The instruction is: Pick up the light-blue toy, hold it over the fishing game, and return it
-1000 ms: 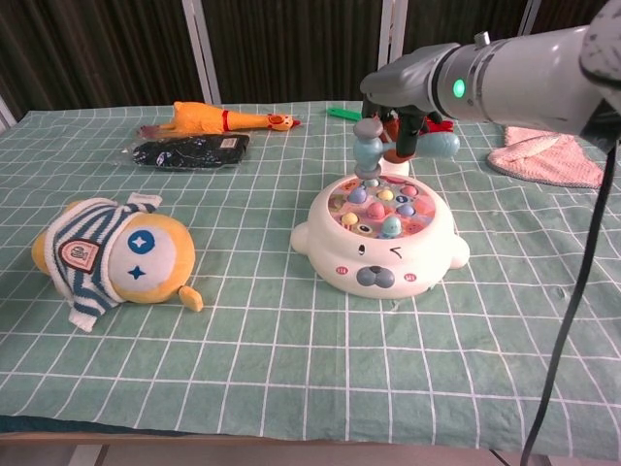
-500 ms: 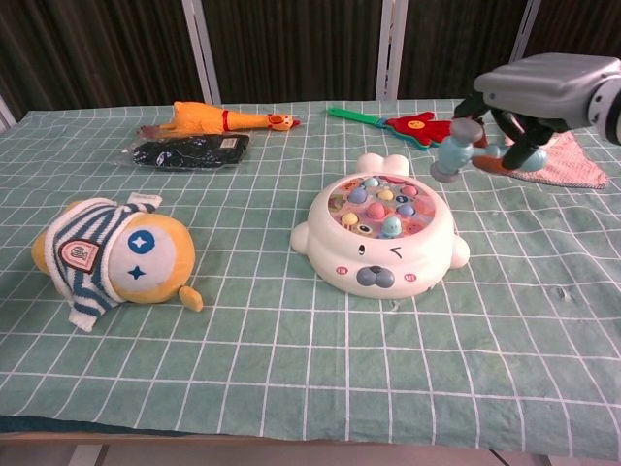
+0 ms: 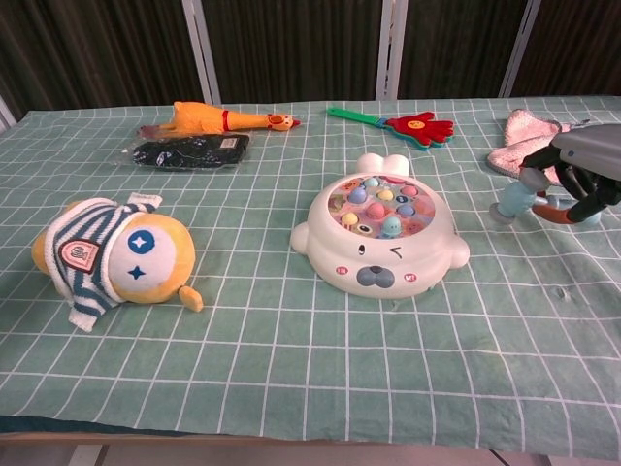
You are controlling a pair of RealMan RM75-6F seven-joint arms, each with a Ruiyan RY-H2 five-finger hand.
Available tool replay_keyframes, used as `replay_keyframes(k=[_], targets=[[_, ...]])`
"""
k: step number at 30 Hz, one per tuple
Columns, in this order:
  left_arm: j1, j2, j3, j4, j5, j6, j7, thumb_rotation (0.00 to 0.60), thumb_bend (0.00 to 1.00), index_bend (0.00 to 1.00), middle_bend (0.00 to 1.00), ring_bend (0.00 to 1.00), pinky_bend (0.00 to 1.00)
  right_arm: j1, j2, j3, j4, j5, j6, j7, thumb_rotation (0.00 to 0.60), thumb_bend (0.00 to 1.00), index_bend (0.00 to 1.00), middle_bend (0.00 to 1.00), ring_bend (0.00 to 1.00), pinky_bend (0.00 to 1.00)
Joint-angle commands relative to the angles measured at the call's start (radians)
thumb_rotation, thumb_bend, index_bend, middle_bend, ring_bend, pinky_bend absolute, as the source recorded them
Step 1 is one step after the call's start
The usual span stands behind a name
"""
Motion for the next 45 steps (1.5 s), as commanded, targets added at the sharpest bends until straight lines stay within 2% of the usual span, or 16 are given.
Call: replay_keyframes(k=[1,6,17,25,45], targets=[[0.0,0.0,0.001,-0.001,0.0,-0.002,0.0,0.6,0.42,0.0,0.0,0.0,0.01,-0.025,-0.026,0.003,0.063,-0.016,-0.038,0.053,0.6,0.58,1.0,0.63,0.73,0.75],[-0.001,0.001,0.001,-0.001,-0.001,-0.002,-0.001,0.6,0.42,0.0,0.0,0.0,0.01,-0.042,-0.06,0.033,0.129,-0.031,-0.066,0.109,0.6,0.58,1.0,0.63,0.73,0.75],[0.0,0.001,0.002,-0.001,-0.001,-0.002,0.0,0.6,0.42,0.0,0.0,0.0,0.01,-0.056,-0.079,0.072,0.177,-0.067,-0.115,0.148,0.6,0.58,1.0,0.63,0.73,0.75],[0.001,0.001,0.001,-0.003,-0.003,-0.001,0.0,0.6,0.43,0.0,0.0,0.0,0.01,-0.061,-0.084,0.095,0.184,-0.081,-0.143,0.147,0.6,0.58,1.0,0.63,0.73,0.75],[0.002,0.0,0.002,-0.004,0.0,0.002,-0.002,0.6,0.47,0.01,0.0,0.0,0.01,-0.065,-0.066,0.131,0.168,-0.101,-0.202,0.134,0.6,0.53,0.91,0.63,0.69,0.72]])
